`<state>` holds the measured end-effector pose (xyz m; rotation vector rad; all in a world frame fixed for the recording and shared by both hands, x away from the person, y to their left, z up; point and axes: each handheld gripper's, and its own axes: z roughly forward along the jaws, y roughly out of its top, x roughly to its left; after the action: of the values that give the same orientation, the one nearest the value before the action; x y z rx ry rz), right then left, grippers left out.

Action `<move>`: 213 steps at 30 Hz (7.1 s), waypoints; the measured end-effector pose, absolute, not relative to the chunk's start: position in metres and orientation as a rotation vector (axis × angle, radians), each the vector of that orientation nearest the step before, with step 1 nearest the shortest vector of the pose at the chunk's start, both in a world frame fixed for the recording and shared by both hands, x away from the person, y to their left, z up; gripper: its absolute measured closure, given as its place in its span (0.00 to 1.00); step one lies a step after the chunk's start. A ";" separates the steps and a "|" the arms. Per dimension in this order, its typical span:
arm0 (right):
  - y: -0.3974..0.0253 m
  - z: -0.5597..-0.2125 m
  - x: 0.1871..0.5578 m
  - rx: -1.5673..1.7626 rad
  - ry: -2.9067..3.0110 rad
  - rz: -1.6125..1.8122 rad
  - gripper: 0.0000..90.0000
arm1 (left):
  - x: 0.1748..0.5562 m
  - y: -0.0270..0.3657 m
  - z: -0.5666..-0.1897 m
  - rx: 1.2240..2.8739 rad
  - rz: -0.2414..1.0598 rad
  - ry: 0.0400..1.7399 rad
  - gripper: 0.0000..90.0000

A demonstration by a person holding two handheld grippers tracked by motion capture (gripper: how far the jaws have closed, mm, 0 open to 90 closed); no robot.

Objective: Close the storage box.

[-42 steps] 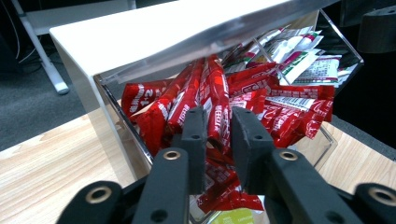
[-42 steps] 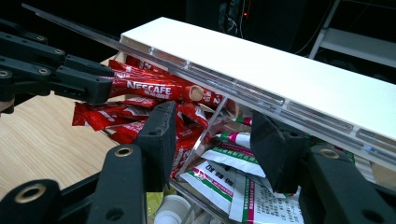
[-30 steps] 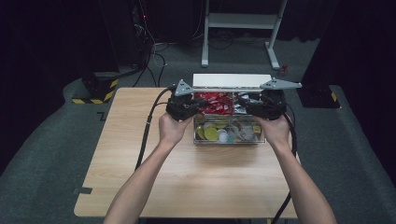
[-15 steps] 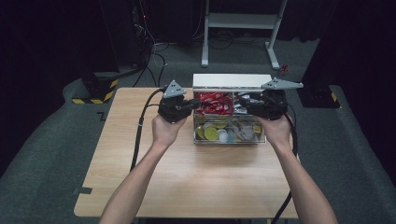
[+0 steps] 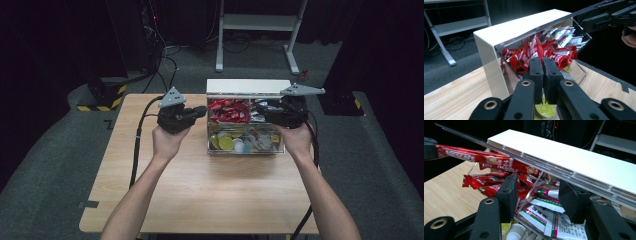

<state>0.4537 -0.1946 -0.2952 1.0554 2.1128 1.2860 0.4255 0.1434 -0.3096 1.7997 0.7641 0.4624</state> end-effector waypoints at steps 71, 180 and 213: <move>-0.204 -0.297 0.450 1.072 2.087 1.283 0.54 | 0.354 0.279 -0.377 1.607 0.507 0.999 0.97; -0.205 -0.329 0.431 1.080 2.154 1.251 0.53 | 0.358 0.282 -0.527 1.765 0.565 1.424 0.51; -0.205 -0.309 0.407 0.973 2.146 1.294 0.56 | 0.361 0.278 -0.528 1.815 0.575 1.444 0.47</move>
<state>0.4073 -0.2047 -0.3086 0.9730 2.1458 1.2941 0.3613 0.2779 -0.5278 1.8153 1.4445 0.5755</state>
